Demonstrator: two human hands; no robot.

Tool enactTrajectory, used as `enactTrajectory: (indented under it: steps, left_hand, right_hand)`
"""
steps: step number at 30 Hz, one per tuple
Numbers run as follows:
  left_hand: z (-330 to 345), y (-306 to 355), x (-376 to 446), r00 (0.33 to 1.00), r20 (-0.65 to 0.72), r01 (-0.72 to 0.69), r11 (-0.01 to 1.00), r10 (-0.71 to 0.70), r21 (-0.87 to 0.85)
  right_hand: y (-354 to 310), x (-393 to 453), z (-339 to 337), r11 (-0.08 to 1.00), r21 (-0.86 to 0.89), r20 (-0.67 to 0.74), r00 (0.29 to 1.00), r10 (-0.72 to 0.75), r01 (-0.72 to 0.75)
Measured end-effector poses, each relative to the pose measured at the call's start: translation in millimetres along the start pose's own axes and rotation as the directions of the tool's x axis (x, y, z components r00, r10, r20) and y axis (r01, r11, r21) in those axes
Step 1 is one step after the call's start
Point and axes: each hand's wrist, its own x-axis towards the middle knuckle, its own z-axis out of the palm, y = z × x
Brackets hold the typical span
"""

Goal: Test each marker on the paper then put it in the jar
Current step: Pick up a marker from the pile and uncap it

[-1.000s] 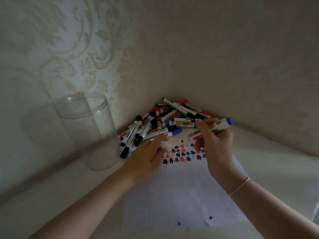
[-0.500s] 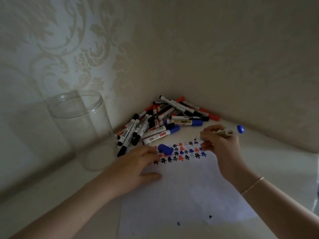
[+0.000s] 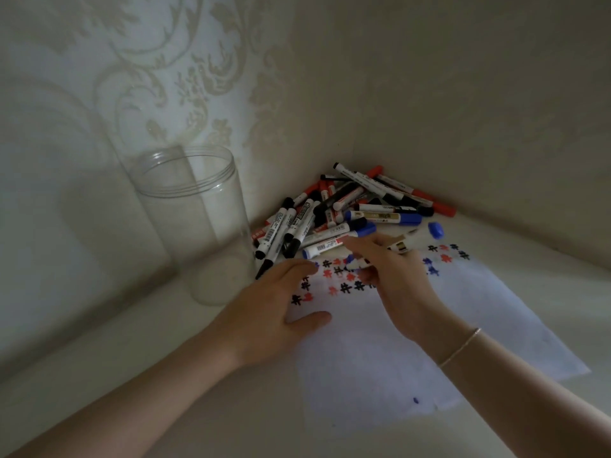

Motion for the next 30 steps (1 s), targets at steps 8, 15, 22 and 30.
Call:
enactTrajectory:
  steps: [8, 15, 22, 30]
  left_hand:
    - [5, -24, -13, 0.998, 0.067, -0.015, 0.999, 0.013, 0.030]
    - [9, -33, -9, 0.996, 0.067, -0.051, 0.998, 0.054, -0.040]
    - [9, -35, -8, 0.994, 0.069, -0.088, 0.996, 0.086, 0.028]
    - [9, -36, -8, 0.994, 0.074, -0.083, 0.996, 0.084, -0.017]
  right_hand:
    - [19, -5, 48, 0.998, -0.023, -0.048, 0.997, 0.053, -0.054]
    - [34, -8, 57, 0.943, -0.332, -0.166, 0.984, -0.062, 0.004]
    - [34, -7, 49, 0.949, -0.314, -0.198, 0.978, -0.069, 0.004]
    - [35, -15, 53, 0.949, -0.315, -0.146, 0.986, -0.082, 0.032]
